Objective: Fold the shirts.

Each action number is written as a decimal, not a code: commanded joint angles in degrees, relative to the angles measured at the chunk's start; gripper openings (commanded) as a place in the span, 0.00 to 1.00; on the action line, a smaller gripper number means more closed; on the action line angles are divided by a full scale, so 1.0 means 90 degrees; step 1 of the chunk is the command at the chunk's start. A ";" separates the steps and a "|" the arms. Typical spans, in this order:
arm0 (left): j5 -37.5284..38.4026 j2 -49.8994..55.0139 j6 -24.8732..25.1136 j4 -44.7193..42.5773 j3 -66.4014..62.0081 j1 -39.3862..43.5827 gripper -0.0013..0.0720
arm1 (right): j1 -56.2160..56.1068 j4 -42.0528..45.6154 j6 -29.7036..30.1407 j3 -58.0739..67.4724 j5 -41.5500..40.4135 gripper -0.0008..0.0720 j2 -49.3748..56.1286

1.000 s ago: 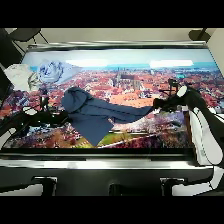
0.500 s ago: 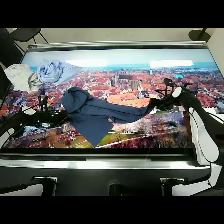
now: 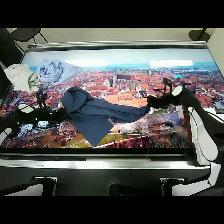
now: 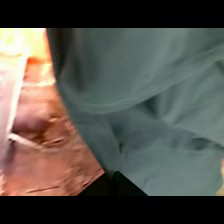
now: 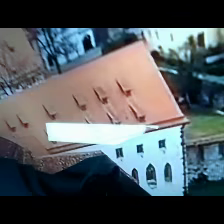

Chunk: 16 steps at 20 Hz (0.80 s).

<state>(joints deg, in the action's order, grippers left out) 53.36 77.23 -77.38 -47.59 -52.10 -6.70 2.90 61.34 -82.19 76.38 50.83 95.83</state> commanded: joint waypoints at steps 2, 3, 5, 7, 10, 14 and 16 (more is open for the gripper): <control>0.0090 -0.1229 0.0172 -0.0027 -0.1430 -0.0015 0.06 | 0.0015 0.0879 -0.0272 0.0561 -0.0041 0.07 -0.1302; 0.0075 -0.1603 0.0141 -0.0032 -0.2038 -0.0015 0.06 | 0.0015 0.1413 -0.0542 0.0828 -0.0049 0.07 -0.1821; 0.0019 -0.2268 -0.0102 -0.0092 -0.3536 -0.0015 0.06 | 0.0015 0.2705 -0.1321 0.1435 -0.0044 0.07 -0.2922; -0.0117 -0.2788 -0.0639 -0.0612 -0.5025 -0.0015 0.06 | 0.0015 0.3752 -0.2008 0.1950 0.0019 0.07 -0.4078; -0.0148 -0.3427 -0.1513 -0.1214 -0.6164 -0.0012 0.06 | 0.0015 0.4165 -0.2786 0.2098 0.0012 0.07 -0.5532; -0.0197 -0.3978 -0.1775 -0.1214 -0.6207 -0.0005 0.06 | 0.0015 0.4097 -0.3041 0.2101 0.0282 0.07 -0.6513; -0.0279 -0.4119 -0.1792 -0.1214 -0.6212 -0.0005 0.06 | 0.0015 0.4177 -0.3038 0.2205 0.0525 0.07 -0.6764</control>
<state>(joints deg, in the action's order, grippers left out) 52.05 42.96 -91.55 -57.30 -106.30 -6.76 2.98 96.77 -107.31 95.18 53.06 40.07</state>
